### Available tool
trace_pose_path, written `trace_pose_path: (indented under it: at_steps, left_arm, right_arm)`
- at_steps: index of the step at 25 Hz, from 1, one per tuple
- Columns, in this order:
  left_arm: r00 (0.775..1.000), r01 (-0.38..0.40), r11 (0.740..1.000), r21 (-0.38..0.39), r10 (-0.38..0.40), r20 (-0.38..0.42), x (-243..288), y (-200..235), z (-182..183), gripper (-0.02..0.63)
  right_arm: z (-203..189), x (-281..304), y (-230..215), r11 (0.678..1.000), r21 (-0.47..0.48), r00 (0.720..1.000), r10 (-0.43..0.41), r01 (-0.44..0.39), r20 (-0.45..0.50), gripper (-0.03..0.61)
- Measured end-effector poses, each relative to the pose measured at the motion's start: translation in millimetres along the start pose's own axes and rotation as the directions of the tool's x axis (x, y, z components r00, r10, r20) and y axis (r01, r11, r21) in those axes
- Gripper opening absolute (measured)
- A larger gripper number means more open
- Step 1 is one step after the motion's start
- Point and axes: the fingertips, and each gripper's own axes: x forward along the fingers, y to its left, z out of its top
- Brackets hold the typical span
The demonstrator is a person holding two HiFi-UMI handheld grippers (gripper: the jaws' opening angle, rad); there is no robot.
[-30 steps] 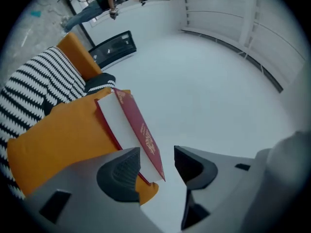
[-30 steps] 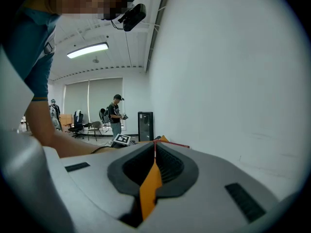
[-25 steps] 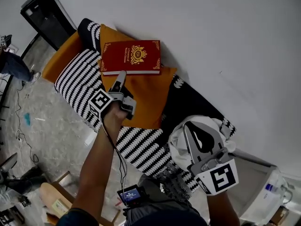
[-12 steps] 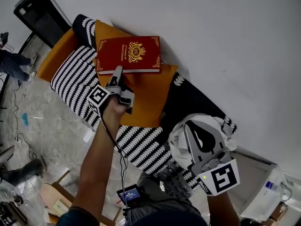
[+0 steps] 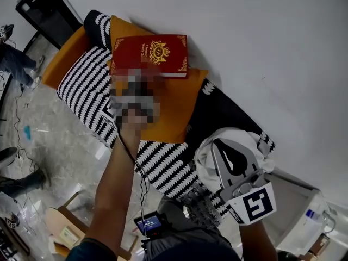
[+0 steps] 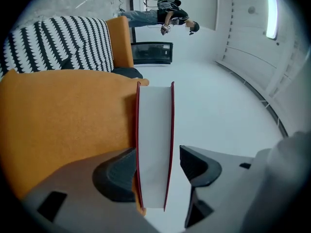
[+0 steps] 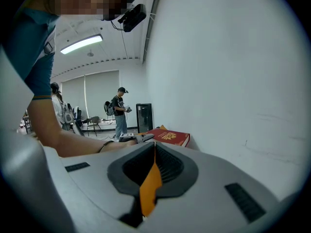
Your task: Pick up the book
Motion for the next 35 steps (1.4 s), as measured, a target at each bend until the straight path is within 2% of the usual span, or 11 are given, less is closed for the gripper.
trace_pose_path:
  at_steps: [6, 15, 20, 26, 28, 29, 32, 34, 35]
  left_arm:
    - [1.000, 0.013, 1.000, 0.003, -0.013, 0.021, 2.0, 0.8, 2.1, 0.279]
    - [0.998, -0.034, 0.999, 0.002, 0.034, 0.051, 26.1, -4.0, 10.8, 0.279]
    - [0.996, -0.080, 0.994, 0.080, 0.078, 0.031, 37.3, -6.7, 17.4, 0.252]
    - [0.990, -0.141, 0.976, 0.166, 0.139, 0.026, 52.5, -4.7, 23.2, 0.261]
    - [0.990, -0.137, 0.972, 0.189, 0.138, 0.006, 61.2, -7.5, 19.5, 0.338]
    - [0.991, -0.133, 0.973, 0.190, 0.135, -0.001, 65.3, -7.8, 17.8, 0.344]
    - [0.994, -0.107, 0.980, 0.170, 0.110, -0.007, 72.4, -4.2, 15.5, 0.337]
    - [0.998, -0.066, 0.986, 0.154, 0.068, -0.008, 73.1, -2.4, 15.0, 0.268]
    - [0.999, -0.041, 0.988, 0.149, 0.043, -0.011, 73.2, -2.8, 14.3, 0.262]
  right_arm:
    - [-9.6, -4.2, 4.7, 1.000, -0.001, 1.000, -0.002, 0.002, -0.016, 0.012]
    - [-14.9, 5.0, 11.2, 1.000, 0.001, 0.999, 0.013, -0.013, -0.038, 0.012]
    - [-16.9, 8.4, 13.9, 1.000, -0.001, 0.999, 0.017, -0.017, -0.050, 0.014]
    - [-21.9, 11.1, 21.0, 1.000, -0.003, 0.998, 0.023, -0.023, -0.060, 0.012]
    - [-21.6, 11.6, 22.1, 1.000, -0.003, 0.998, 0.024, -0.024, -0.061, 0.012]
    - [-21.5, 11.6, 22.1, 1.000, -0.003, 0.998, 0.024, -0.024, -0.061, 0.012]
    - [-22.7, 9.6, 21.8, 1.000, -0.001, 0.998, 0.021, -0.021, -0.064, 0.012]
    - [-25.0, 7.4, 21.3, 1.000, 0.001, 0.998, 0.020, -0.020, -0.067, 0.012]
    - [-26.5, 6.4, 20.6, 1.000, 0.003, 0.997, 0.019, -0.018, -0.068, 0.014]
